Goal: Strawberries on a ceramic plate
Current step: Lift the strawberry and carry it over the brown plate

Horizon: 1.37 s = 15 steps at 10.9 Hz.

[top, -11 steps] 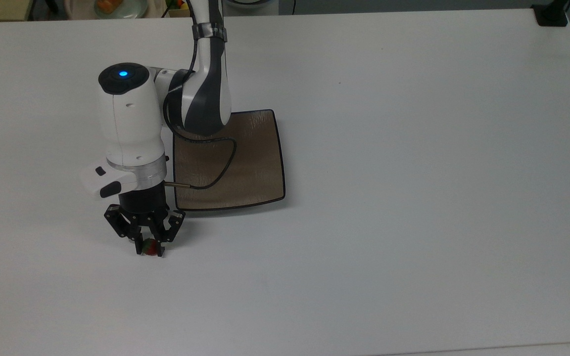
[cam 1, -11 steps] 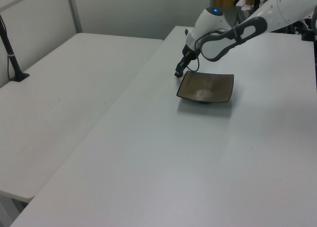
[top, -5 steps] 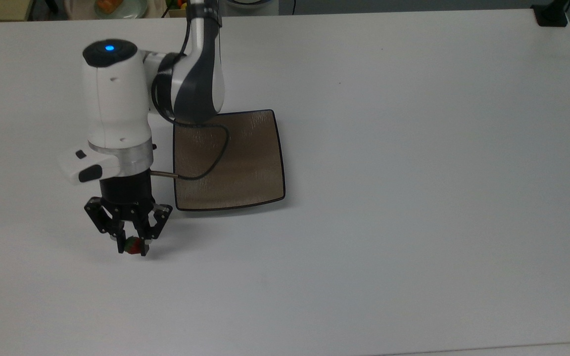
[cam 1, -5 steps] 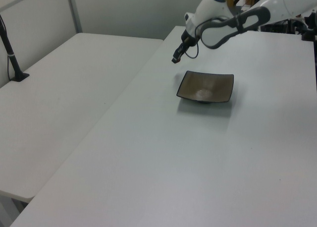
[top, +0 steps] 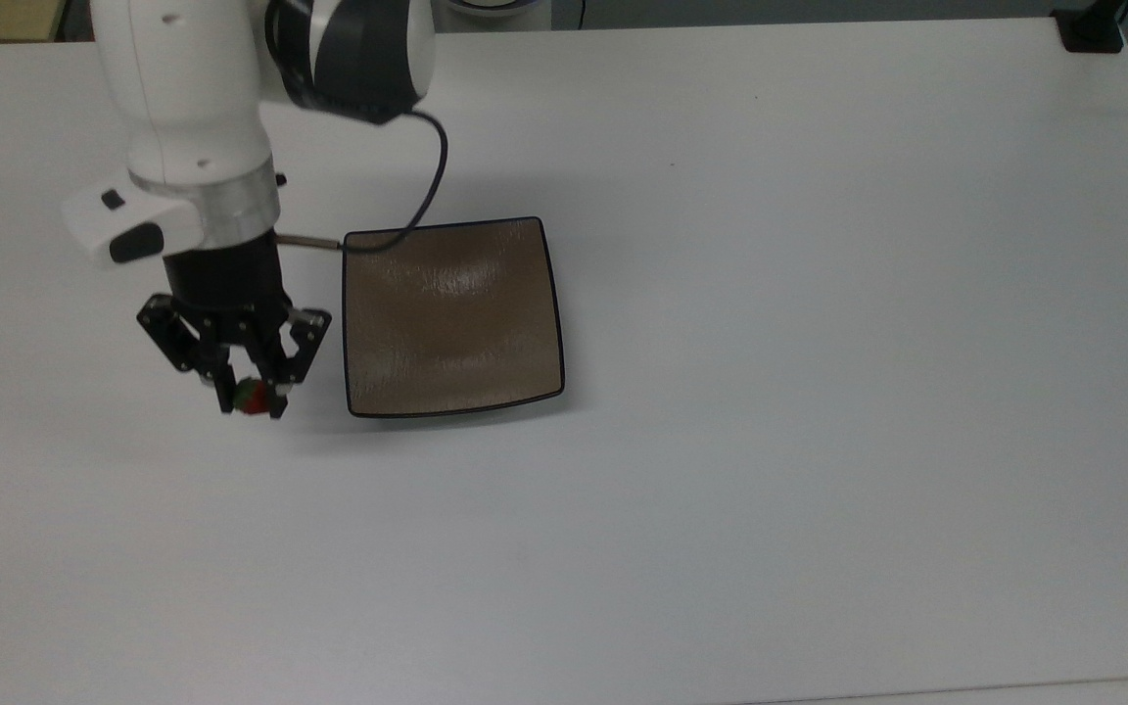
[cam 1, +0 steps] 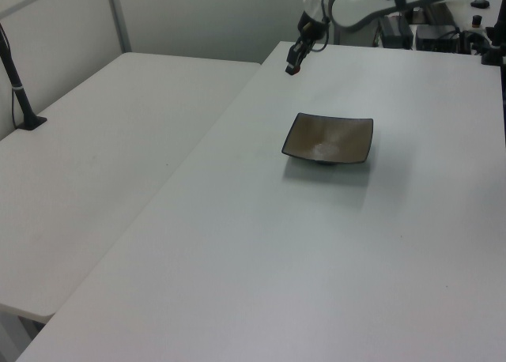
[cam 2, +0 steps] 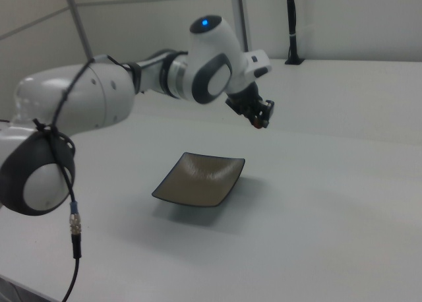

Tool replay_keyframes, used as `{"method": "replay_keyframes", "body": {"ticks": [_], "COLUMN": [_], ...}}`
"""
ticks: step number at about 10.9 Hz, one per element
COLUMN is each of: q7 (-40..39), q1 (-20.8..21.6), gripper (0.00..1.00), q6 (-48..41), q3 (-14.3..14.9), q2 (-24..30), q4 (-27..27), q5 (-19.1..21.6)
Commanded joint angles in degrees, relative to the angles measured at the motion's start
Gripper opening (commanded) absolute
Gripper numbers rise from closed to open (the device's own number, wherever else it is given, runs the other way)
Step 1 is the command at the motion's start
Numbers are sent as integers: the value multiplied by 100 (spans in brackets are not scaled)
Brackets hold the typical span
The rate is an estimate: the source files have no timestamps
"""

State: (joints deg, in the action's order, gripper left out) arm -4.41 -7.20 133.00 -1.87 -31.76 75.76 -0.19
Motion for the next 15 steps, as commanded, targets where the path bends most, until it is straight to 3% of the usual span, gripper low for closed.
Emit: {"method": "replay_keyframes", "body": {"ticks": [1,6,8,11,15], "q7": [-164,-1052,-1115,-1124,-1124], "q1": [96,325,561,606,808], "gripper": [11,7,5,5,6], "q6": [-1133,-2750,-2964,-2509,-1200], "q3": [-15,-33,-24,-33,-24], "q2": [678,1206,1407,1839,1980], "q4": [246,537,842,1791,2785], "q5": [55,55,-15,-24,-51]}}
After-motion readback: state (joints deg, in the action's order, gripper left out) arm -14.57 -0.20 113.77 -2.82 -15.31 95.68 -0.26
